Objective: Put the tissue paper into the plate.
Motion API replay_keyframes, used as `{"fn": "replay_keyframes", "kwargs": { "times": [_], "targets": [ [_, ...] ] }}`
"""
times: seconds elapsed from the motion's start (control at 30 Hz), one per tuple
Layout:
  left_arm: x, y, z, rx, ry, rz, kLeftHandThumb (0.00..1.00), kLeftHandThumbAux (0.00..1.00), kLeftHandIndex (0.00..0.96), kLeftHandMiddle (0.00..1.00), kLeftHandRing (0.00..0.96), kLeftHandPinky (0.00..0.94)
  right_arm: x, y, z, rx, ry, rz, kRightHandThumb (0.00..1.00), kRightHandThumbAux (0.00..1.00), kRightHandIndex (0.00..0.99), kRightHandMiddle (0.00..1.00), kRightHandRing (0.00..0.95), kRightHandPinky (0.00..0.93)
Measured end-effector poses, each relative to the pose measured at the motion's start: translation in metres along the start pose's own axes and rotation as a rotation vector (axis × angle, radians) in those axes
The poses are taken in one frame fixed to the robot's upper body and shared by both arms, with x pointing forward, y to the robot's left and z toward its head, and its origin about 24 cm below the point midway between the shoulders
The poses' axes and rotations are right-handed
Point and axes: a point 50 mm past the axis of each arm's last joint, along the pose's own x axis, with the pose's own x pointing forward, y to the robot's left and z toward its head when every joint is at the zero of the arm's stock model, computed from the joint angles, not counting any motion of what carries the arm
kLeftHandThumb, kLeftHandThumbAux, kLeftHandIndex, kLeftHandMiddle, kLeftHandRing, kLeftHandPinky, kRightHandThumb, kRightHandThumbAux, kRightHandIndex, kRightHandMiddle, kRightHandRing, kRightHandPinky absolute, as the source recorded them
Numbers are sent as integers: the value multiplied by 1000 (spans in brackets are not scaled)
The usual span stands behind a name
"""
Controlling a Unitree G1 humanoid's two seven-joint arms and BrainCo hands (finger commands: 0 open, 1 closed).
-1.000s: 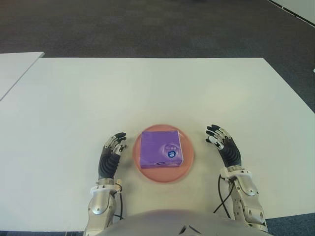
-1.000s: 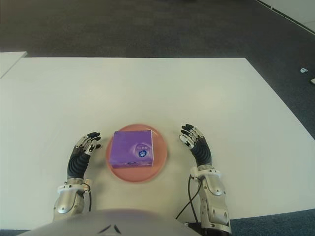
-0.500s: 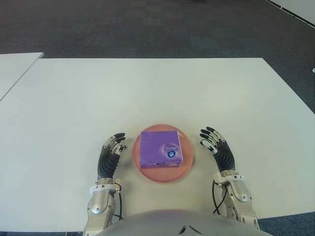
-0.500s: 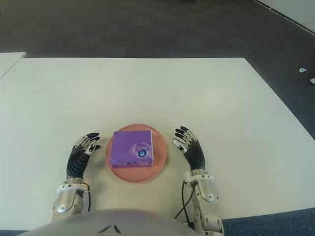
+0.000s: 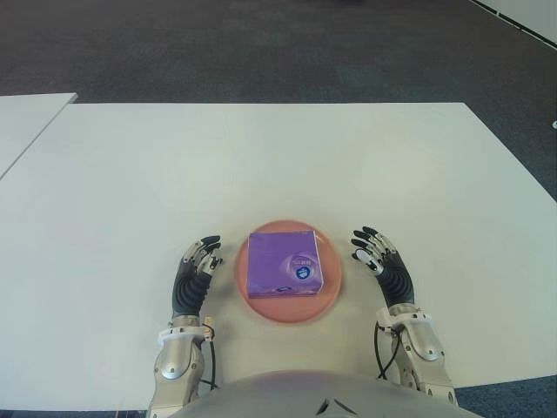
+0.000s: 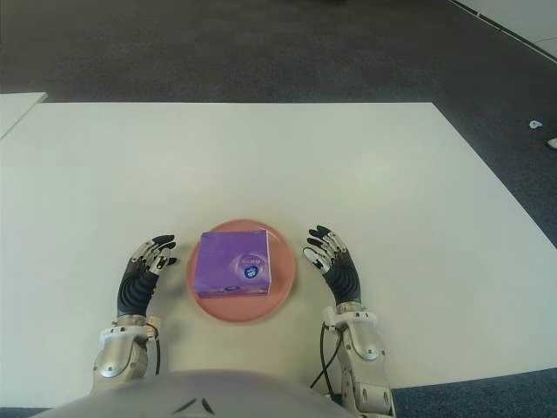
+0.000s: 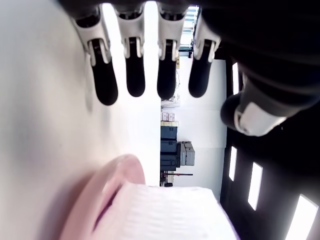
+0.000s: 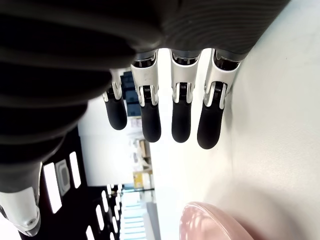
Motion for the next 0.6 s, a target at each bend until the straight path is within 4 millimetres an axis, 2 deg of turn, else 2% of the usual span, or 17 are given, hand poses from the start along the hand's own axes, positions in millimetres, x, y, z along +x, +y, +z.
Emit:
{"fn": "replay_keyframes", "kwargs": {
  "times": [0.4, 0.6],
  "targets": [
    [-1, 1, 0, -1, 9, 1, 99, 549, 291, 255, 255, 286, 3, 1, 0, -11, 3, 13, 319, 643, 170, 247, 239, 242],
    [-2, 1, 0, -3, 11, 2, 98, 550, 280, 255, 252, 281, 5, 2, -1, -25, 1, 18, 318, 641, 172, 252, 254, 271]
  ]
}}
